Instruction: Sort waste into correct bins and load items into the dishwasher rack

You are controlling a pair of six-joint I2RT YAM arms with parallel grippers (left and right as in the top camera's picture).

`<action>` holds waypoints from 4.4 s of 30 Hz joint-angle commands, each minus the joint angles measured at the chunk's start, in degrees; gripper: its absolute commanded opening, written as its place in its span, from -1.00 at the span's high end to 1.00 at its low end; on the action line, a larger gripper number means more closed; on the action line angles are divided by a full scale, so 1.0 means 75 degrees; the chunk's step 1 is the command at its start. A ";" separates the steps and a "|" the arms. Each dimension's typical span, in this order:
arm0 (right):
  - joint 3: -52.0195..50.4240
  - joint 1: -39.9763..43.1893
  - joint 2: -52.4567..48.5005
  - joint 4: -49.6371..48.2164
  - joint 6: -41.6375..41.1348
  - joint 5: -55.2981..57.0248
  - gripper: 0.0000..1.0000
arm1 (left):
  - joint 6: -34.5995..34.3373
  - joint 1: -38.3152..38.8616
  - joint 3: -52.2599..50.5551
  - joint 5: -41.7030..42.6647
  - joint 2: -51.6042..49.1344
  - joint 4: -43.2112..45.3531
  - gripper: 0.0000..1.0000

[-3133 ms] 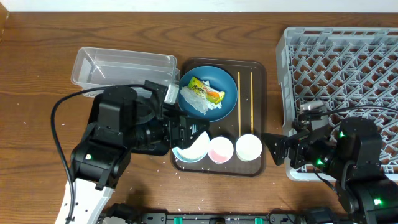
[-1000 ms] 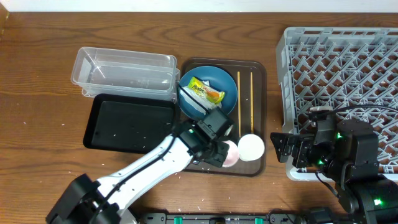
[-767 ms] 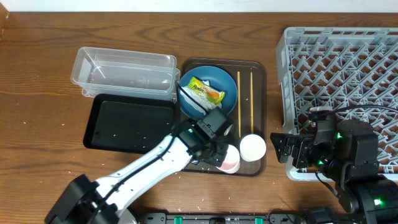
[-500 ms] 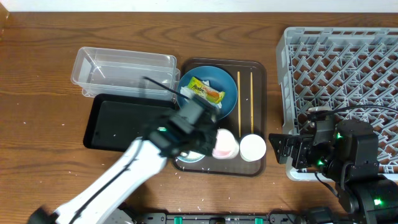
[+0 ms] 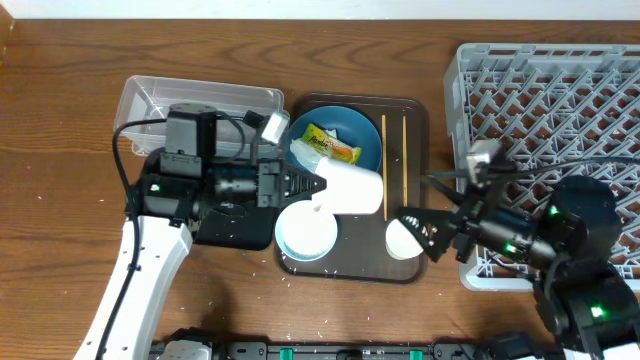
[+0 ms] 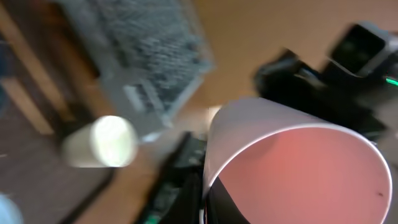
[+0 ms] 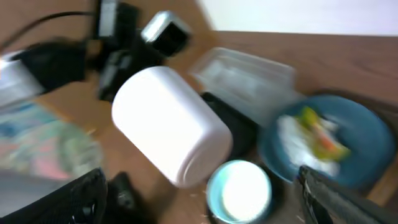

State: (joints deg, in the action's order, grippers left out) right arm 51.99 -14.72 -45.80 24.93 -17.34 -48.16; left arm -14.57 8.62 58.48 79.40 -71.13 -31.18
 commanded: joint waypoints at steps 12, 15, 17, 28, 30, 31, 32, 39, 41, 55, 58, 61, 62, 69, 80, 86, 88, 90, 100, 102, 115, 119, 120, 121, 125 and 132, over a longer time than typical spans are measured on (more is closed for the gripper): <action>0.0105 -0.1647 -0.1740 -0.1894 -0.0437 -0.1084 -0.27 | 0.0044 0.0061 0.0149 0.1431 0.0012 0.0032 0.88; 0.0105 -0.1714 -0.1711 -0.2209 -0.0458 -0.1169 0.01 | 0.0044 0.0061 0.0149 0.1431 0.0012 0.0032 0.88; 0.0105 -0.1699 -0.1655 -0.2212 -0.0455 -0.1183 0.03 | 0.0044 0.0061 0.0149 0.1431 0.0012 0.0032 0.88; 0.0105 -0.1577 -0.1443 -0.2209 -0.0318 -0.1230 -0.35 | -0.0020 0.0061 0.0149 0.1431 0.0012 0.0029 0.88; 0.0105 -0.1597 -0.1443 -0.2203 -0.0321 -0.1268 -0.15 | -0.0044 0.0061 0.0149 0.1431 0.0012 0.0032 0.88; 0.0105 -0.1597 -0.1443 -0.2203 -0.0321 -0.1276 -0.07 | -0.0044 0.0061 0.0149 0.1431 0.0012 0.0032 0.88; 0.0105 -0.1597 -0.1437 -0.2192 -0.0321 -0.1276 0.01 | -0.0044 0.0061 0.0149 0.1431 0.0012 0.0032 0.88; 0.0108 -0.0953 -0.0938 -0.1612 -0.0067 -0.1137 0.05 | -0.0041 0.0061 0.0149 0.1250 0.0012 0.0032 -0.18; 0.0114 -0.0289 -0.0551 -0.0877 -0.0020 -0.0761 0.03 | -0.0044 0.0061 0.0149 0.0965 0.0012 0.0032 -0.20; 0.0670 0.4039 0.0026 0.5278 -0.0087 0.5974 -0.08 | -0.0038 0.0061 0.0149 -0.0152 0.0012 -0.0166 -0.22; 0.0670 0.4421 -0.0632 0.5406 -0.0085 0.5989 -0.08 | -0.0035 0.0061 0.0149 -0.0676 0.0012 -0.0449 -0.22; 0.0670 0.4538 -0.1419 0.5409 -0.0082 0.5878 -0.08 | 0.0067 0.0099 0.0149 -0.1128 0.0012 -0.0787 -0.22; 0.0670 0.4538 -0.1658 0.5418 -0.0082 0.5811 -0.08 | 0.0140 0.0134 0.0149 -0.1233 0.0012 -0.0860 -0.22; 0.0673 0.4540 -0.3232 0.4992 -0.0087 0.5992 -0.44 | 0.0195 0.0982 0.0149 -0.2865 0.0012 -0.1174 -0.22; 0.1606 0.4538 -0.2932 0.5251 0.0571 0.4033 -0.93 | 0.0187 0.3809 0.0149 -0.7481 -0.0015 -0.1390 -0.22; 0.1705 0.4444 -0.1920 0.5566 0.0726 0.3159 -0.93 | 0.0157 0.5024 0.0149 -0.9489 -0.0536 -0.1209 -0.22; 0.1705 0.4380 -0.1629 0.5694 0.0790 0.3217 -0.92 | 0.0149 0.5286 0.0149 -0.9506 -0.0871 -0.1008 -0.22; 0.1705 0.4360 -0.1408 0.5861 0.0836 0.3450 -0.79 | 0.0038 0.5461 0.0149 -0.9509 -0.1137 -0.0915 -0.21; 0.0481 0.4354 -0.1539 0.6490 0.0105 0.5030 0.97 | -0.0128 0.5540 0.0405 -0.9509 -0.0356 -0.1043 -0.20; -0.0026 0.4360 -0.1617 0.6044 -0.0233 0.5187 0.98 | -0.0125 0.5540 0.0431 -0.9512 -0.0020 -0.1139 -0.20; -0.0417 0.4360 -0.2247 0.3637 -0.1498 0.6135 0.98 | -0.0128 0.5540 0.0437 -0.9600 0.1209 -0.1443 -0.22; 0.0073 0.4360 -0.2142 0.3573 -0.0924 0.5266 0.97 | -0.0128 0.5540 0.0437 -0.9600 0.1204 -0.1585 -0.22; 0.0219 0.4360 -0.2116 0.3678 -0.0839 0.5152 0.95 | -0.0128 0.5540 0.0437 -0.9600 0.1204 -0.1585 -0.22; 0.0393 0.4354 -0.2066 0.3806 -0.0676 0.5001 0.92 | -0.0125 0.5540 0.0437 -0.9602 0.1195 -0.1577 -0.22; 0.1011 0.4354 -0.1775 0.4322 -0.0256 0.4663 0.79 | -0.0125 0.5540 0.0437 -0.9713 0.1046 -0.1547 -0.22; 0.1198 0.4354 -0.0959 0.4908 0.0015 0.4077 0.14 | -0.0128 0.5549 0.0437 -0.9605 0.0373 -0.1274 -0.22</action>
State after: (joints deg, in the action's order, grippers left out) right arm 60.05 18.24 -54.63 60.77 -19.84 -13.93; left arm -15.20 50.15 60.27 7.51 -66.28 -41.43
